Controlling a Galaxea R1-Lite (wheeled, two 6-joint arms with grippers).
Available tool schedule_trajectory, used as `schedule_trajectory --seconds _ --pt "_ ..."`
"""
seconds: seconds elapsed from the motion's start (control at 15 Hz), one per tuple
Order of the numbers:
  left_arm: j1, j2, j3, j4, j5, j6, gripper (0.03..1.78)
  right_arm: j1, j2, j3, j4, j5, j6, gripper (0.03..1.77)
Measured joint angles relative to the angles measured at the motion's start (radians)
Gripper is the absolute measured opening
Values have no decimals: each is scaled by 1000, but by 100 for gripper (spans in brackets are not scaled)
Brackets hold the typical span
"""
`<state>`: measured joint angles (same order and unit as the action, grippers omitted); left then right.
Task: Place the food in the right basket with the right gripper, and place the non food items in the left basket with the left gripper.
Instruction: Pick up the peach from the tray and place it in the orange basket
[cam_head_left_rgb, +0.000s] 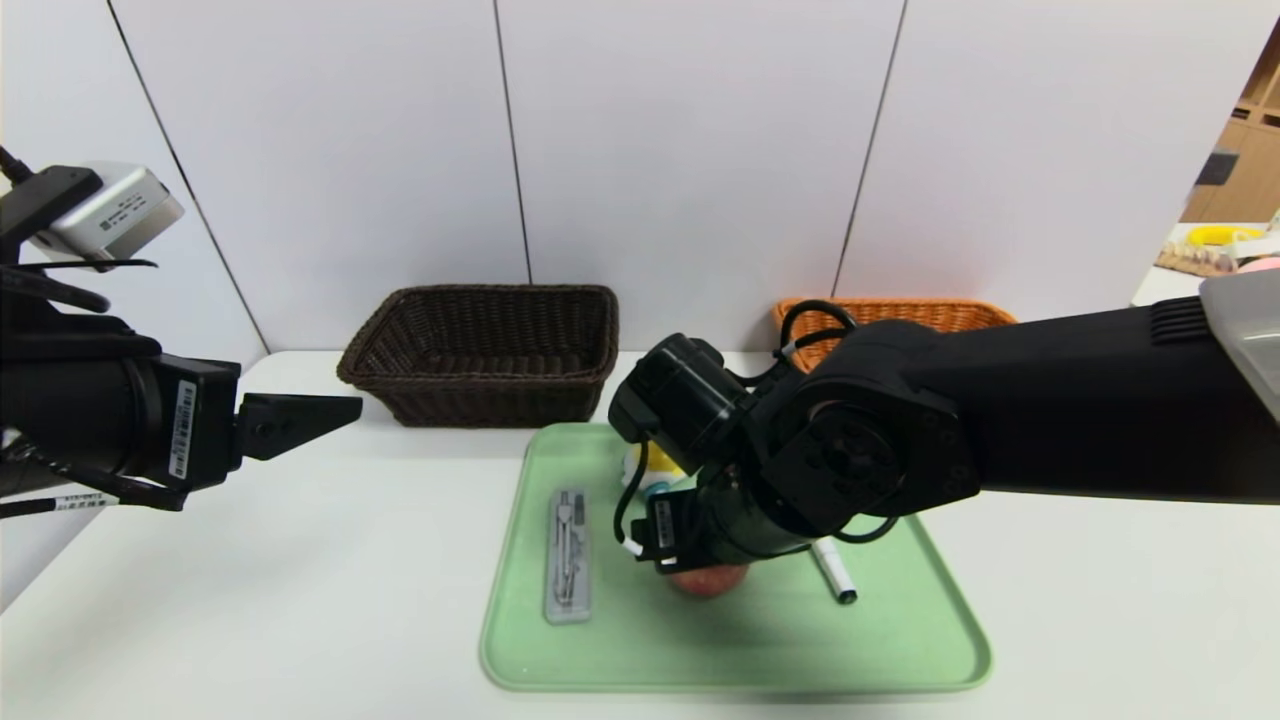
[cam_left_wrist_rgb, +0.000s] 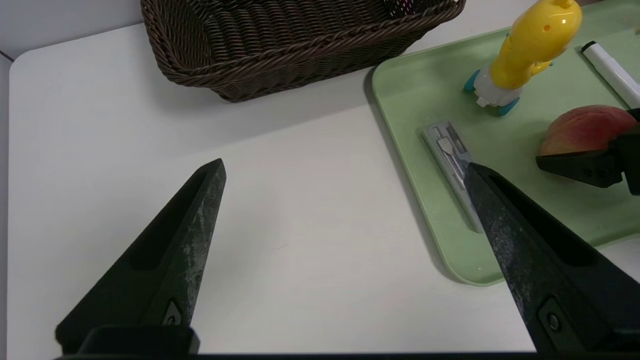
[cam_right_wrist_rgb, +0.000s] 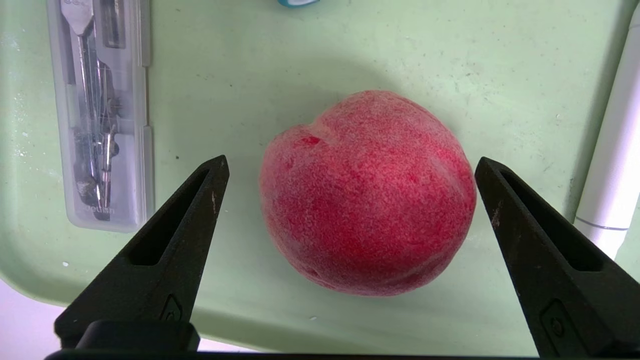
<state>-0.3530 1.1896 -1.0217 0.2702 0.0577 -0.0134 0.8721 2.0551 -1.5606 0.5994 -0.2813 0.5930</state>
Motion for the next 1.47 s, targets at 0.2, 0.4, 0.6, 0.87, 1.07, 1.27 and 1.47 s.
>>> schedule_trajectory --seconds 0.2,0.4,0.6,0.87,1.07,1.27,1.47 --pt "0 -3 0 0 0 0 169 -10 4 -1 -3 -1 -1 134" --pt "0 -5 0 0 0 -1 169 -14 8 2 -3 0 9 116" --pt "0 -9 3 3 0 -3 169 -14 12 -1 -3 0 10 115" --pt "1 -19 3 6 0 -5 169 -8 -19 -52 6 3 8 114" --pt "1 -28 2 7 0 -4 169 11 -98 -61 23 4 6 113" --pt "1 -40 9 23 2 -10 169 1 -221 -46 59 21 33 113" --pt "2 -47 5 16 4 -40 169 -132 -350 -39 61 36 59 113"
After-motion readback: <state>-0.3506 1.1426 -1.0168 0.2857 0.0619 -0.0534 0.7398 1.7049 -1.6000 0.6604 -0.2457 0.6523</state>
